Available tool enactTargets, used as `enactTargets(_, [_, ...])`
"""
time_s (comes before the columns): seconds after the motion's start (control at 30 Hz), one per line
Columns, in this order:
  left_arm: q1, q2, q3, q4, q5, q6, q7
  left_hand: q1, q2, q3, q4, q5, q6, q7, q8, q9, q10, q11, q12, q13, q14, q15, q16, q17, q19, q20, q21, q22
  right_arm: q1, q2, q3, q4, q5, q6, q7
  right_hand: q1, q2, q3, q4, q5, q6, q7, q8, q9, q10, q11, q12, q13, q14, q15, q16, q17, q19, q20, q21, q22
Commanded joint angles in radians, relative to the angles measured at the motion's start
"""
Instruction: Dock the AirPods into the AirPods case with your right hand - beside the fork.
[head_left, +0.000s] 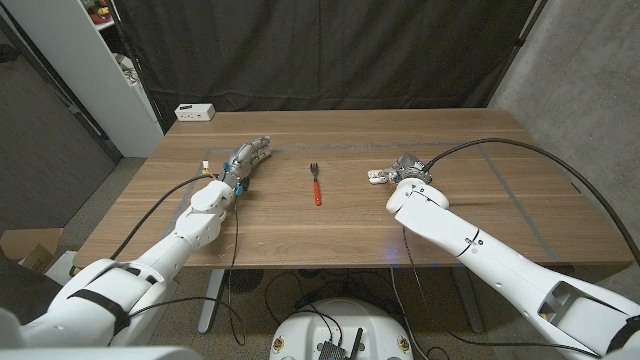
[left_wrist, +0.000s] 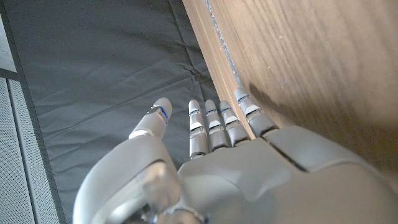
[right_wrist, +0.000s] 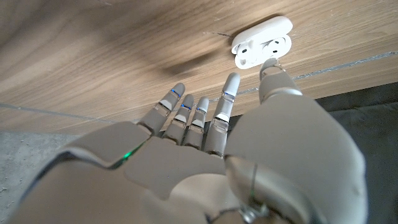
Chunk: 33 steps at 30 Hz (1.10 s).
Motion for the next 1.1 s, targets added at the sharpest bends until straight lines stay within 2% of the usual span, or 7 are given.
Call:
enactTargets(0.03, [-0.038,-0.008,0.002,0.060,0.001,-0.012,-0.030,0.012,-0.003,-0.005,-0.002,0.005,0.002,-0.008,-0.001,0.001,0.006,-0.004,-0.003,0.002,-0.001,-0.034,0.000,0.001,0.003,0.010,-0.002,0.006,0.031,0.050,-0.007,0.068,0.031,-0.038,-0.024,-0.009,0.004,0.009,-0.001,0.002,0.013,0.005,-0.003,-0.003,0.005,0.005,-0.005,0.000,0.011,-0.043,-0.003,-0.002,0.008,-0.003,0.004,0.005])
enactTargets(0.07, [-0.042,-0.008,0.003,0.065,0.001,-0.013,-0.032,0.012,-0.004,-0.005,-0.002,0.005,0.002,-0.008,-0.001,0.001,0.006,-0.005,-0.003,0.002,-0.001,-0.034,0.000,0.001,0.003,0.009,-0.002,0.006,0.032,0.052,-0.006,0.070,0.035,-0.039,-0.024,-0.010,0.003,0.010,-0.002,0.002,0.014,0.005,-0.005,-0.006,0.003,-0.003,-0.007,-0.001,0.011,-0.043,-0.003,-0.002,0.007,-0.002,0.004,0.005])
enactTargets(0.2, [-0.053,-0.014,0.004,0.086,0.001,-0.018,-0.039,0.014,-0.004,-0.007,-0.002,0.006,0.000,-0.009,-0.002,0.001,0.007,-0.004,-0.002,0.003,-0.001,-0.033,0.000,0.001,0.002,0.010,-0.003,0.006,0.036,0.058,-0.008,0.076,0.045,-0.049,-0.028,-0.014,0.002,0.012,-0.003,0.001,0.009,0.010,-0.012,-0.012,0.004,0.011,-0.008,-0.003,0.010,-0.043,-0.005,-0.004,0.006,-0.002,0.003,0.005])
enactTargets(0.23, [-0.058,-0.017,0.004,0.097,0.000,-0.025,-0.045,0.014,-0.004,-0.007,-0.002,0.006,0.000,-0.009,-0.002,0.001,0.007,-0.005,-0.003,0.003,-0.001,-0.033,0.000,0.001,0.002,0.010,-0.003,0.006,0.037,0.059,-0.009,0.078,0.047,-0.053,-0.029,-0.016,0.001,0.012,-0.004,0.001,0.007,0.010,-0.016,-0.015,0.002,0.004,-0.010,-0.003,0.010,-0.044,-0.005,-0.004,0.004,-0.001,0.002,0.005])
enactTargets(0.5, [-0.070,-0.027,0.005,0.127,-0.001,-0.036,-0.059,0.017,-0.004,-0.009,-0.001,0.006,0.001,-0.009,-0.002,0.001,0.006,-0.005,-0.003,0.003,-0.001,-0.034,0.000,0.001,0.001,0.013,-0.004,0.007,0.038,0.066,-0.007,0.086,0.065,-0.051,-0.039,-0.028,-0.002,0.014,-0.005,0.001,-0.002,0.008,-0.031,-0.028,-0.007,0.006,-0.017,-0.006,0.004,-0.042,-0.009,-0.007,-0.005,0.005,-0.001,0.005])
enactTargets(0.97, [-0.026,-0.001,0.002,0.039,0.000,0.001,-0.015,0.021,-0.004,-0.013,0.000,0.006,0.000,-0.008,-0.002,0.001,0.005,-0.004,-0.003,0.004,-0.001,-0.032,0.000,0.001,-0.003,0.018,-0.006,0.007,0.034,0.069,-0.003,0.119,0.082,0.005,-0.054,-0.004,0.012,0.037,-0.022,0.006,0.021,0.000,-0.034,-0.042,0.002,-0.001,-0.017,-0.007,0.010,-0.047,-0.010,-0.011,-0.002,0.001,0.001,0.006])
enactTargets(1.1, [-0.016,0.004,0.002,0.019,0.002,0.011,-0.006,0.022,-0.005,-0.015,0.000,0.006,0.000,-0.010,-0.003,0.002,0.006,-0.004,-0.003,0.005,-0.002,-0.033,0.000,0.001,-0.003,0.019,-0.007,0.007,0.027,0.071,0.007,0.122,0.087,0.023,-0.060,-0.003,0.015,0.039,-0.022,0.006,0.024,0.000,-0.036,-0.046,0.011,0.005,-0.015,-0.007,0.016,-0.048,-0.006,-0.010,0.003,-0.002,0.003,0.006])
